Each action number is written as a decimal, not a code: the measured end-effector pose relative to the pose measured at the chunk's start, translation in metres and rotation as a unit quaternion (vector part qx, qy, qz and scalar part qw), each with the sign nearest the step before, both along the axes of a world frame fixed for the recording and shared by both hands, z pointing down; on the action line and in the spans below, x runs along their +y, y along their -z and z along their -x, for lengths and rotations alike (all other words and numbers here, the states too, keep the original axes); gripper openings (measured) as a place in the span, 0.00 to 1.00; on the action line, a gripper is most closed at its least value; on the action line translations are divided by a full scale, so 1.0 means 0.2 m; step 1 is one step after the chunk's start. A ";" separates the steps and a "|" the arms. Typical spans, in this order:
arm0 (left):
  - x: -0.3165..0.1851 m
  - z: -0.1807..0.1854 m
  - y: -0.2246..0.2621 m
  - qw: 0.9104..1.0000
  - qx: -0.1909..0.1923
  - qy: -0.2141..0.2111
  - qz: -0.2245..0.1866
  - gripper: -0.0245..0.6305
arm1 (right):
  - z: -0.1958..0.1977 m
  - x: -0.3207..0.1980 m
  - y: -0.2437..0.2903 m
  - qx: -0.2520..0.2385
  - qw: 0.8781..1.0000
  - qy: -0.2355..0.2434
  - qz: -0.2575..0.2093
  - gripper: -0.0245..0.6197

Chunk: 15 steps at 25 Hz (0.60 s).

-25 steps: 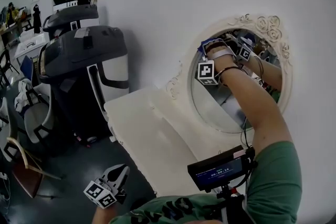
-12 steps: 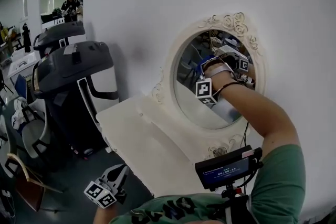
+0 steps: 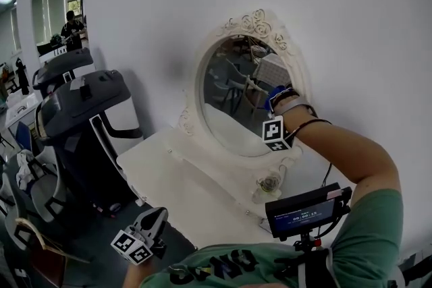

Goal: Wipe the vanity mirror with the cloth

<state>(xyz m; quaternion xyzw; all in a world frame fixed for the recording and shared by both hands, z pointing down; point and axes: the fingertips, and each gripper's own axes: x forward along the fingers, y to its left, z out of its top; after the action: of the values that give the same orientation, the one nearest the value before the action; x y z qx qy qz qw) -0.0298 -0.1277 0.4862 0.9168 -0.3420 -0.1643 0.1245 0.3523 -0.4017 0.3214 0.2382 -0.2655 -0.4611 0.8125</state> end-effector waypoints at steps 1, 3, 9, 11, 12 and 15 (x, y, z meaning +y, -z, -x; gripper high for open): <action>0.01 -0.01 0.01 1.000 -0.001 -0.002 -0.002 0.05 | -0.03 0.04 0.00 -0.002 1.000 -0.010 0.003 0.15; 0.02 -0.03 0.02 1.000 -0.003 -0.006 -0.007 0.05 | -0.07 0.08 -0.02 -0.006 1.000 -0.019 0.007 0.15; 0.09 -0.01 0.03 1.000 -0.002 0.002 -0.002 0.05 | -0.07 0.11 -0.03 -0.008 0.999 -0.039 0.020 0.15; 0.11 0.02 0.00 1.000 0.000 0.010 0.006 0.05 | 0.01 0.10 -0.04 -0.041 0.998 -0.038 0.036 0.15; 0.10 0.04 -0.03 1.000 0.003 0.015 0.010 0.05 | 0.10 0.07 -0.05 -0.057 0.997 -0.024 0.040 0.15; 0.02 0.11 -0.13 0.999 0.011 0.030 0.020 0.05 | 0.44 -0.17 -0.07 -0.075 0.995 0.056 0.026 0.15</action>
<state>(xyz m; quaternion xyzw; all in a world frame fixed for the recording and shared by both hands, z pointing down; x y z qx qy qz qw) -0.0515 -0.1240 0.5114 0.9017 -0.3707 -0.1712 0.1418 0.2639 -0.4354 0.3363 0.2362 -0.3506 -0.4792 0.7692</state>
